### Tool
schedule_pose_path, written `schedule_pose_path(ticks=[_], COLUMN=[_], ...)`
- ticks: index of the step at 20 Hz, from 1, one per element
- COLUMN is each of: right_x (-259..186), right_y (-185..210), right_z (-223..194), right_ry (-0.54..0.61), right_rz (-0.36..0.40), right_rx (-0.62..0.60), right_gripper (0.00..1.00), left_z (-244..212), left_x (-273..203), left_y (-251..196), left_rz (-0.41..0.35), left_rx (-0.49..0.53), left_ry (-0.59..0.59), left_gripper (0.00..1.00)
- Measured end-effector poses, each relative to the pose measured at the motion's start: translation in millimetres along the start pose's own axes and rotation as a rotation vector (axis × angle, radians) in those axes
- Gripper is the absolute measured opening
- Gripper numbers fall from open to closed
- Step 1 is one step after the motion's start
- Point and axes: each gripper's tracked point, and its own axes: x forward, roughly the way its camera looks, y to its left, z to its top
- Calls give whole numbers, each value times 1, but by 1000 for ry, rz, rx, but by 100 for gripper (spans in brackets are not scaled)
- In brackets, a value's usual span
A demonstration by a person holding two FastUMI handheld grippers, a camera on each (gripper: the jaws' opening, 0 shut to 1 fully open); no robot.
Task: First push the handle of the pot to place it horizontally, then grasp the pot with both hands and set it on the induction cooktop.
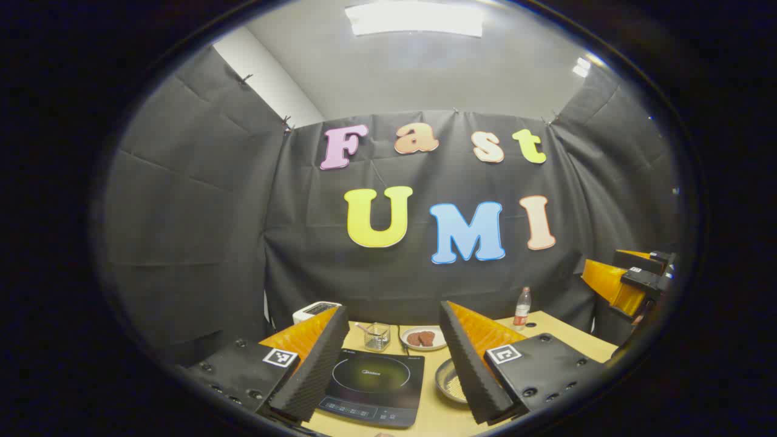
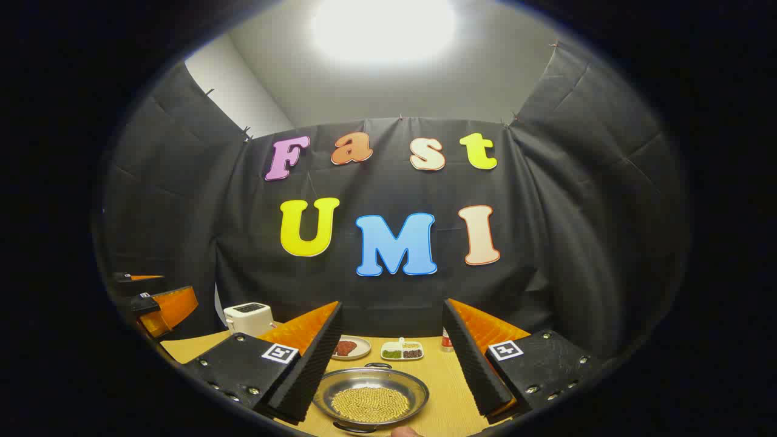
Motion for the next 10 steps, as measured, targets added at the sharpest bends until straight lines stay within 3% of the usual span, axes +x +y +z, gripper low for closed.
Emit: schedule_pose_path(ticks=[3, 10], right_x=[0, 1], right_y=[1, -2], right_z=[1, 1], right_ry=[2, 0], right_rz=[-3, -11], right_rx=[3, -6], right_gripper=[98, 98], left_z=[2, 7], left_x=[1, 1], left_y=[3, 2], left_rz=[3, -6], left_rx=[3, 4], left_ry=[-13, -26], left_gripper=[98, 93])
